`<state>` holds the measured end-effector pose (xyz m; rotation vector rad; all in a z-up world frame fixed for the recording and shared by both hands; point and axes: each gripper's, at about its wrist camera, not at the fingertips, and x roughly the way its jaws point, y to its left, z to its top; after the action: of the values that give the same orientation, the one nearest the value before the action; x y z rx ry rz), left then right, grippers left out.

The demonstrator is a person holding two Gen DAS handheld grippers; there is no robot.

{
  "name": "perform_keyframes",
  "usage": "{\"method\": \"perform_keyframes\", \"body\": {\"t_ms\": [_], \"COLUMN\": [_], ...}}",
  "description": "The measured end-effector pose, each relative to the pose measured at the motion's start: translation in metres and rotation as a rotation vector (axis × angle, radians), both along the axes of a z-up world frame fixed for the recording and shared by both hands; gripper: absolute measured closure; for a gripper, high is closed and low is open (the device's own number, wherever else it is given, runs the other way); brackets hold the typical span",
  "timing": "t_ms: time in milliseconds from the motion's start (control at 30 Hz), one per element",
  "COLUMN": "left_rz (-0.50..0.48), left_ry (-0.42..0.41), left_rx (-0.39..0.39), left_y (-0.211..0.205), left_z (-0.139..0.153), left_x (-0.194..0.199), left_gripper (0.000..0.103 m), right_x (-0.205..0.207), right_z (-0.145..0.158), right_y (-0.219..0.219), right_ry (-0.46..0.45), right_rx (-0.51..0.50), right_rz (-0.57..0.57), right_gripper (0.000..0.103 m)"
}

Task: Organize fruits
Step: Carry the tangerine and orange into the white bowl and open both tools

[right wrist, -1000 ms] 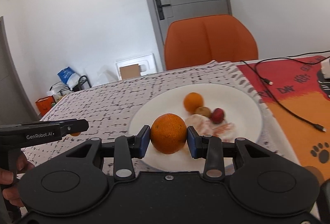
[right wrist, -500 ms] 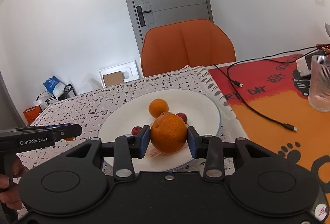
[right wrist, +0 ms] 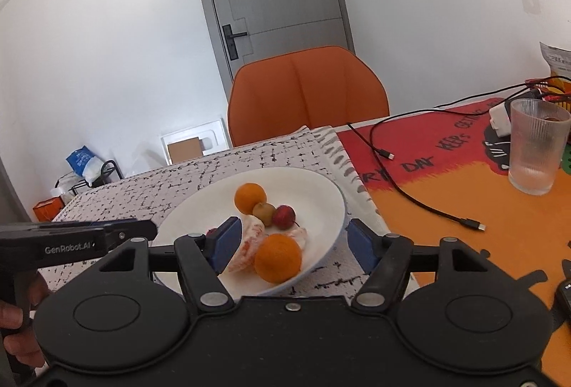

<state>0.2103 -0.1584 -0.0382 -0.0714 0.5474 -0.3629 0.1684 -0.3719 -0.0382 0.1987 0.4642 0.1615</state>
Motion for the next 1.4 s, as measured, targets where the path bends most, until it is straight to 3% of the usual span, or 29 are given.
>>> {"method": "perform_keyframes", "body": {"t_ms": [267, 333, 567, 1000, 1133, 1200, 1400], "left_rz": [-0.049, -0.048, 0.032, 0.147, 0.188, 0.211, 0.254], "left_ry": [-0.013, -0.02, 0.006, -0.014, -0.015, -0.024, -0.009], "left_rx": [-0.006, 0.013, 0.053, 0.072, 0.103, 0.116, 0.108], "left_y": [-0.017, -0.019, 0.002, 0.043, 0.054, 0.061, 0.08], "left_z": [0.006, 0.007, 0.003, 0.009, 0.013, 0.016, 0.023], "left_x": [0.0, -0.002, -0.004, -0.029, -0.037, -0.043, -0.06], "left_gripper": [0.08, 0.066, 0.058, 0.026, 0.015, 0.013, 0.006], "right_x": [-0.004, -0.004, -0.004, -0.006, -0.009, -0.012, -0.02], "right_z": [-0.003, -0.004, -0.006, -0.005, -0.001, 0.003, 0.014], "right_y": [-0.005, -0.004, 0.003, 0.028, 0.037, 0.043, 0.058], "right_ry": [0.016, 0.015, 0.02, 0.045, 0.037, 0.031, 0.024], "right_rx": [0.01, 0.014, 0.024, 0.037, 0.043, 0.037, 0.029], "right_rz": [-0.015, -0.01, 0.014, 0.065, 0.084, 0.099, 0.137], "right_gripper": [0.037, 0.037, 0.037, 0.033, 0.021, 0.019, 0.003]}}
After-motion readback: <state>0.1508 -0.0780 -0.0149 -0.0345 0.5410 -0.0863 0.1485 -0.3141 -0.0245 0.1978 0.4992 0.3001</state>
